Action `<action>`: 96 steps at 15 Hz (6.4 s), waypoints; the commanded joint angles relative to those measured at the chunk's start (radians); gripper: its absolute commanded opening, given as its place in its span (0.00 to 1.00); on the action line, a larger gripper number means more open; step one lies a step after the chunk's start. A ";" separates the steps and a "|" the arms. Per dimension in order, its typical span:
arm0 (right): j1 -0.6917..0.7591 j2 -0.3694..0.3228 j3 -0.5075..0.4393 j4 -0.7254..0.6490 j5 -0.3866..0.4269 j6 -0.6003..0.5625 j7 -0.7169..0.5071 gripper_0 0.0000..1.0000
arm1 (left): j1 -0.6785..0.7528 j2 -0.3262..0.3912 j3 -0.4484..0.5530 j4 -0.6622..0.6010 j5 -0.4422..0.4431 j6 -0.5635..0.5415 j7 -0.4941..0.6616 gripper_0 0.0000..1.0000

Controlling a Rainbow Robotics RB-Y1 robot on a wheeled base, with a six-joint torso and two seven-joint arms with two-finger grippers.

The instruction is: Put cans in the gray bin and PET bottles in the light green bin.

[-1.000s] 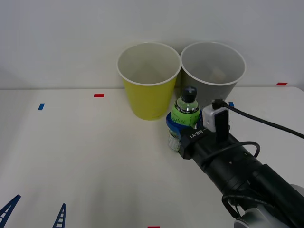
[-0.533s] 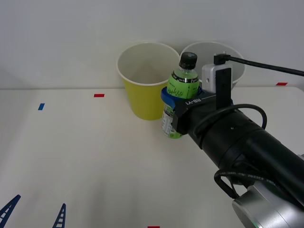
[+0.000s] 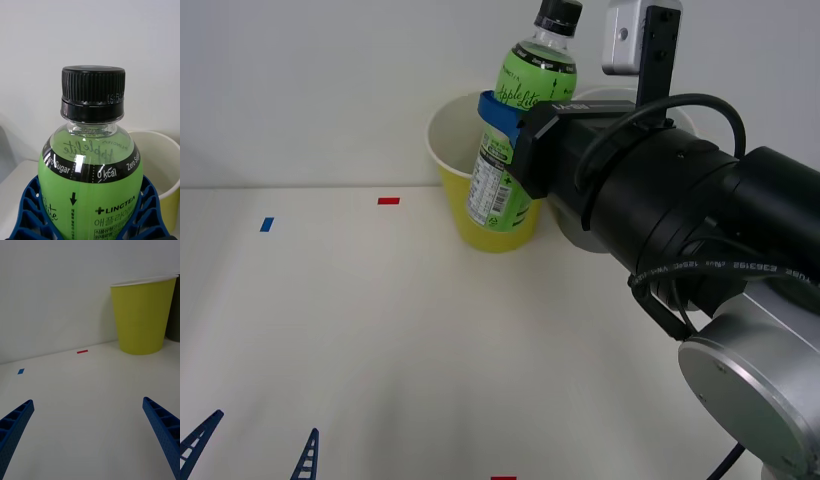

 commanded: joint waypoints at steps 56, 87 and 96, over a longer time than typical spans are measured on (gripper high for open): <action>0.370 -0.115 -0.410 0.030 -0.581 -0.496 0.632 1.00 | 0.000 0.000 0.000 0.000 0.000 0.000 0.000 1.00; 1.344 -0.202 -0.140 0.494 -0.190 -1.820 0.705 1.00 | 0.000 0.000 0.000 0.000 0.000 0.000 0.000 1.00; 1.422 -0.202 -0.128 0.495 -0.101 -1.851 0.610 1.00 | 0.000 0.000 0.000 0.000 0.000 0.000 0.000 1.00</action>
